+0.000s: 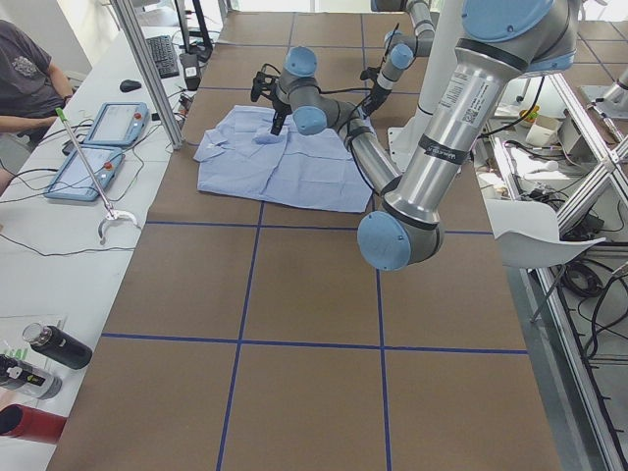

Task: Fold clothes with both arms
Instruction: 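Release the sleeve and withdraw the left gripper while the right moves to the hem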

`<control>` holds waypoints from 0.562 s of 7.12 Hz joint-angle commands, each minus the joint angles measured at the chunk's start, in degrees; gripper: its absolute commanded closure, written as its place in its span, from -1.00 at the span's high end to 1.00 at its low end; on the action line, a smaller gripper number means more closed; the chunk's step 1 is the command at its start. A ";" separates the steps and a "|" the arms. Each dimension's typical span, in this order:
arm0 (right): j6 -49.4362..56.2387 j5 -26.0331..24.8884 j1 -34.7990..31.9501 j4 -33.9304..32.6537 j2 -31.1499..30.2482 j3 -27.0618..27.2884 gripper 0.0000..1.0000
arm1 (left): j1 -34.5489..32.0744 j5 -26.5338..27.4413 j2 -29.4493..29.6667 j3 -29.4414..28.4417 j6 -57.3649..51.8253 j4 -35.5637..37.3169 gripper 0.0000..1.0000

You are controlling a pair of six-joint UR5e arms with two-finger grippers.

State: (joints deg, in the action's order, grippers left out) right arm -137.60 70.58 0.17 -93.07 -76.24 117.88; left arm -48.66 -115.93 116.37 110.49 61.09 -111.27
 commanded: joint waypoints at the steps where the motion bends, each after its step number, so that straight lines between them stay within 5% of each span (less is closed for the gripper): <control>1: -0.03 0.00 -0.26 -0.18 -0.31 1.03 -1.00 | 0.32 0.00 -0.09 -0.53 1.56 0.00 0.53; 2: -0.03 0.00 -0.35 -0.18 -2.58 3.91 -1.00 | 1.02 1.83 -0.52 -0.54 4.44 0.09 0.53; 4: -0.03 0.44 -0.26 -0.09 -6.27 6.49 -1.00 | 7.68 6.76 -3.85 1.21 7.10 0.18 0.99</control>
State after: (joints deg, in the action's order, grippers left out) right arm -137.64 70.71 -0.09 -93.23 -80.32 123.12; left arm -44.24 -111.30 114.50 110.65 66.64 -111.10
